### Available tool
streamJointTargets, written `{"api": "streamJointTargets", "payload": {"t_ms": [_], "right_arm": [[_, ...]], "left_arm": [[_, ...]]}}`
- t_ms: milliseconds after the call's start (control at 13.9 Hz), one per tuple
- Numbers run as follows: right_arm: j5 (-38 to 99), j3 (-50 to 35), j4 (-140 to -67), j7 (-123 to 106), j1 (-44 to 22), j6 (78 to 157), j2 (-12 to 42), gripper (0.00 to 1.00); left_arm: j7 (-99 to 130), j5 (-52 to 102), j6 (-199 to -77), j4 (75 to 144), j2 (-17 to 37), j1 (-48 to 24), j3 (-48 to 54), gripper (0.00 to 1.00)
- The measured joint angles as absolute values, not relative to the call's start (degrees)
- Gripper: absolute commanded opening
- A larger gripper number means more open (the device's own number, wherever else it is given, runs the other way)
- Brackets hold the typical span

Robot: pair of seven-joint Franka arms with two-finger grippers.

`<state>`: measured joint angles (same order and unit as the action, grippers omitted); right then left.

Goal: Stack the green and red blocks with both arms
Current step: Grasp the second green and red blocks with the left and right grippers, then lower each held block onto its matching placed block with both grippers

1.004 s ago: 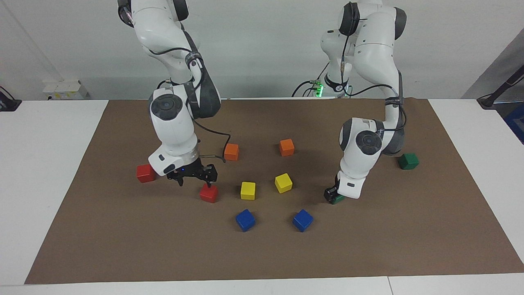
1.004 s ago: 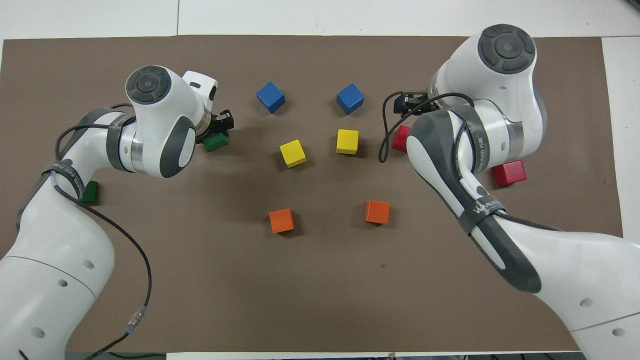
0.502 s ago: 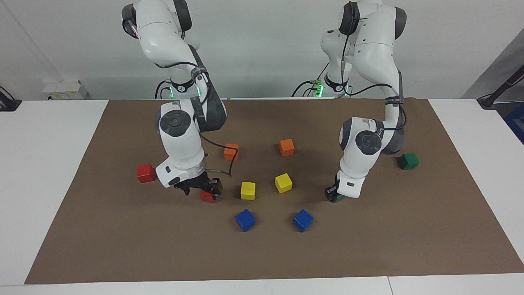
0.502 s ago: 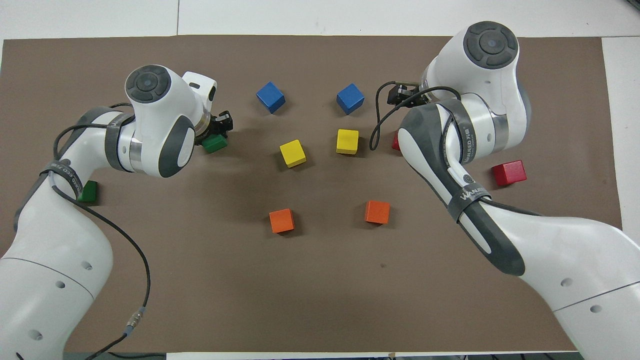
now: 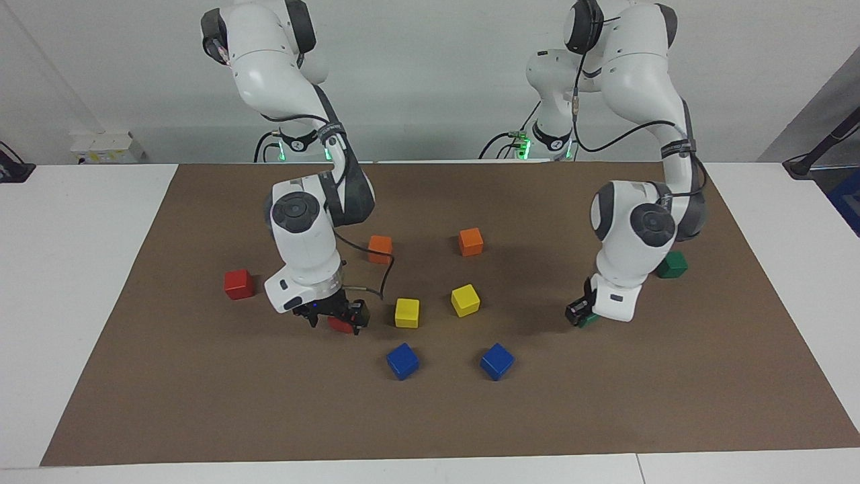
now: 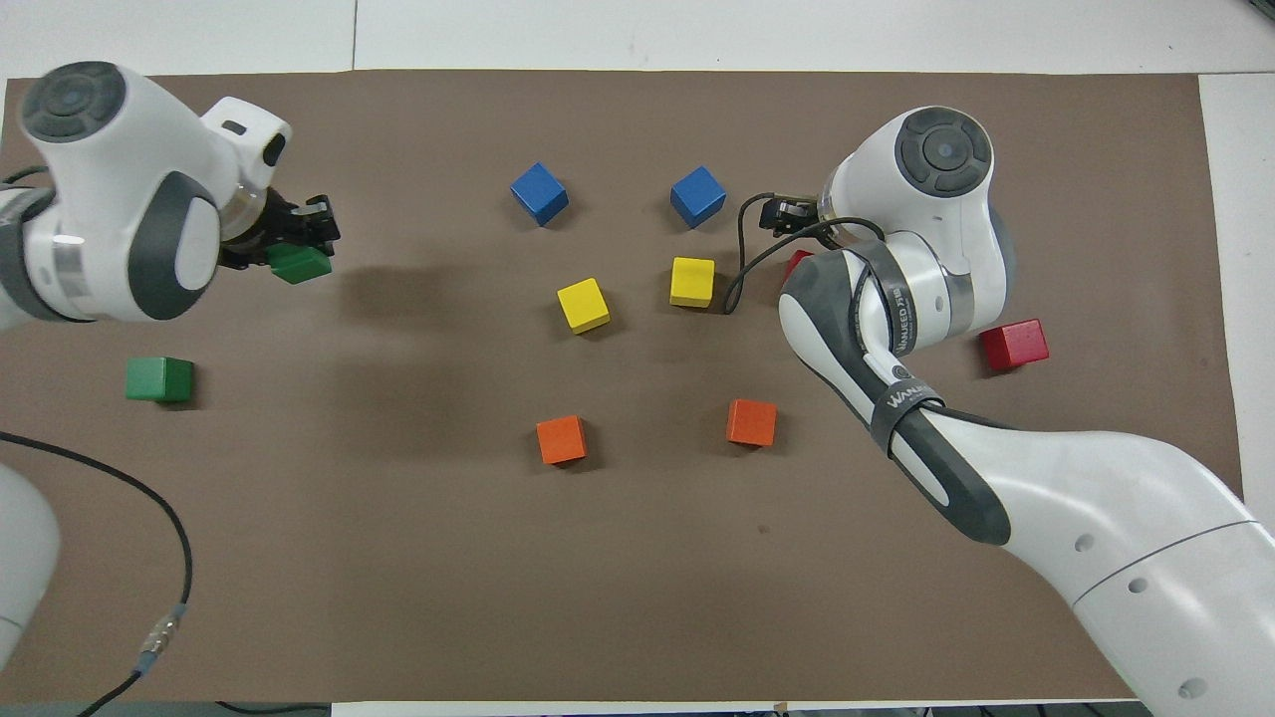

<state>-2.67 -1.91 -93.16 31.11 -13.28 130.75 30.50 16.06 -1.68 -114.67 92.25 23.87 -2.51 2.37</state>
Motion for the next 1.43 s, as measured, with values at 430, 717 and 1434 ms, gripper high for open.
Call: {"api": "streamJointTargets", "payload": {"t_ms": [430, 717, 1434], "right_arm": [[-2.7, -2.1, -96.5, 33.6, -13.3, 133.4, 29.9, 1.00], [-2.7, -2.4, -98.6, 34.4, -13.7, 135.1, 29.3, 1.00], [-2.7, -1.9, -99.1, 31.0, -13.8, 133.3, 28.3, 0.00]], "left_arm": [[-15.7, -1.3, -113.5, 100.3, 15.9, 10.6, 2.1, 0.00], [-20.7, -1.3, -122.4, 110.8, 10.0, 12.6, 2.2, 0.00], [-22.8, 1.6, -133.5, 122.7, 5.5, 15.9, 2.3, 0.00]]}}
